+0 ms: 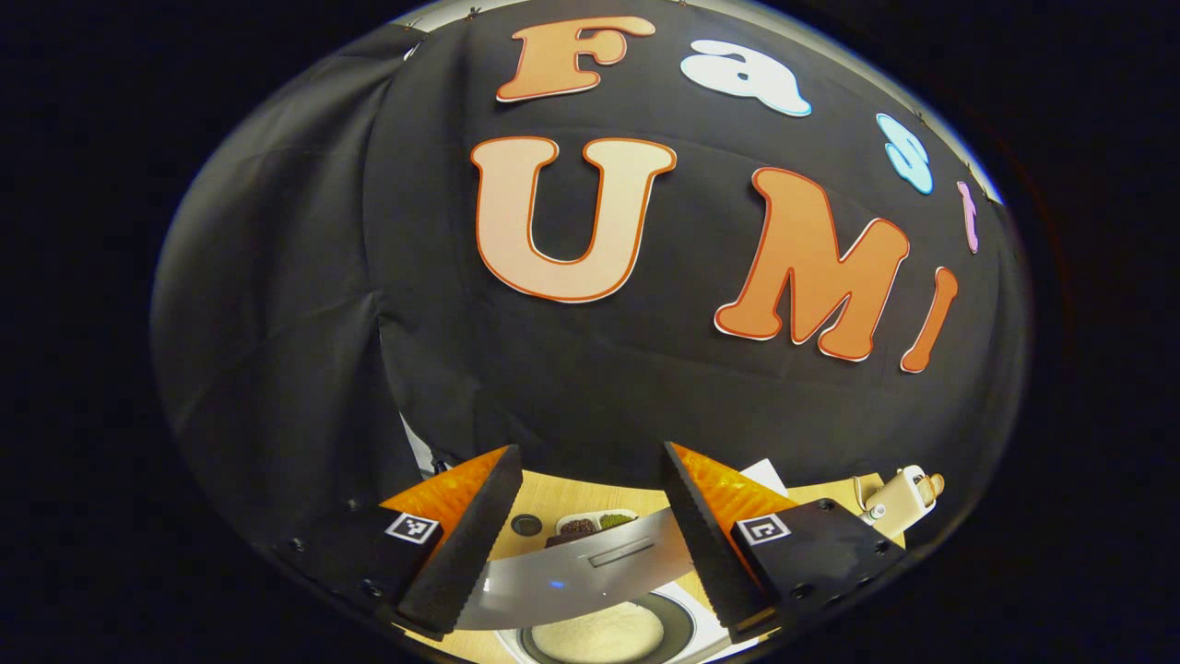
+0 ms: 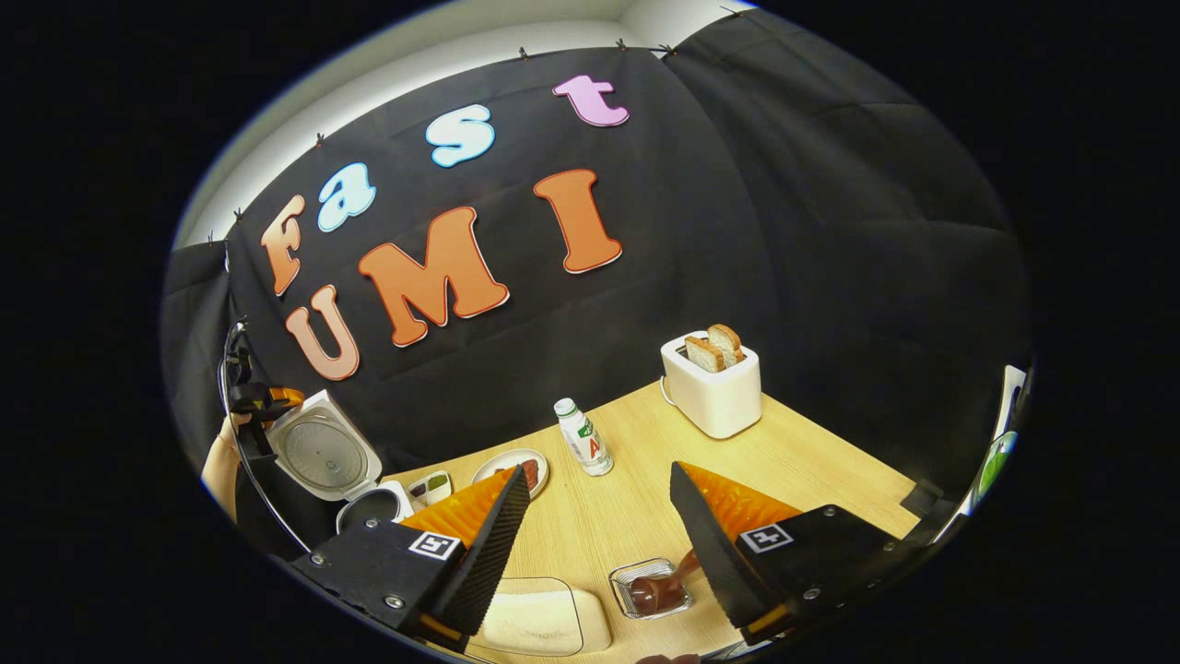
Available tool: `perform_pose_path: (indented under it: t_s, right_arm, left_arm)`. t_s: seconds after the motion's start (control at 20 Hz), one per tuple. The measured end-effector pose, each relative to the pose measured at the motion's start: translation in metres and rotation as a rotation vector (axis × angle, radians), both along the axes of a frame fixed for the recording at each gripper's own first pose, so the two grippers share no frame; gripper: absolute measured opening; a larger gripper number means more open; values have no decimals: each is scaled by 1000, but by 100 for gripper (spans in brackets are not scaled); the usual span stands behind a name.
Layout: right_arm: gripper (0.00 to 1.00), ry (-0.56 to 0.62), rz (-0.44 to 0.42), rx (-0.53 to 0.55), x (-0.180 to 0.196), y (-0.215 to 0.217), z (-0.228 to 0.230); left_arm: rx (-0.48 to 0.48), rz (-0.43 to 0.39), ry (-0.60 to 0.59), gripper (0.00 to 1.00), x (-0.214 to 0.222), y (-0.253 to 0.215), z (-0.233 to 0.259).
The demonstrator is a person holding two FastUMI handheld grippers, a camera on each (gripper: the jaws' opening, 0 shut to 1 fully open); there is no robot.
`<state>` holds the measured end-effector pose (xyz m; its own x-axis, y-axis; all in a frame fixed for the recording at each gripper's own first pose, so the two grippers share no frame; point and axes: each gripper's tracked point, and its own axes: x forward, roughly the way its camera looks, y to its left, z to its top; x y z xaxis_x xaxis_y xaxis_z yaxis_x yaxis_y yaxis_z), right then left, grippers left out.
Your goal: Close the left gripper, press the button to open the rice cooker; take a wooden spoon from the chopstick holder with the right hand, scoop a spoonful of rice and pour it into the rice cooker, then put the wooden spoon back into the chopstick holder.
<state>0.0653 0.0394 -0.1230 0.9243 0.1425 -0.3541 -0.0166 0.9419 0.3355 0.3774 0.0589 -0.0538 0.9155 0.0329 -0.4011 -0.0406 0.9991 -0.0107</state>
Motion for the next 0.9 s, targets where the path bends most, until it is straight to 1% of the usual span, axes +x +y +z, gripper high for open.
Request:
perform_pose_path:
  t_s: [0.25, 0.5, 0.7, 0.8, 0.9]
  right_arm:
    - [94, 1, 36, 1, 0, 5, -2]
    - [94, -48, 74, -34, -2, 10, 13]
    - [94, -91, 115, -48, -13, 20, 32]
    - [94, -120, 134, -67, -17, 23, 43]
    - [94, -141, 135, -113, -22, 20, 48]
  left_arm:
    - [0, -11, -5, 100, -18, -9, 0]
    - [-13, -36, -3, 100, -48, -18, -2]
    - [-37, -63, 9, 100, -75, -31, -13]
    - [-48, -74, 16, 100, -89, -38, -22]
    - [-65, -88, 28, 100, -107, -46, -34]
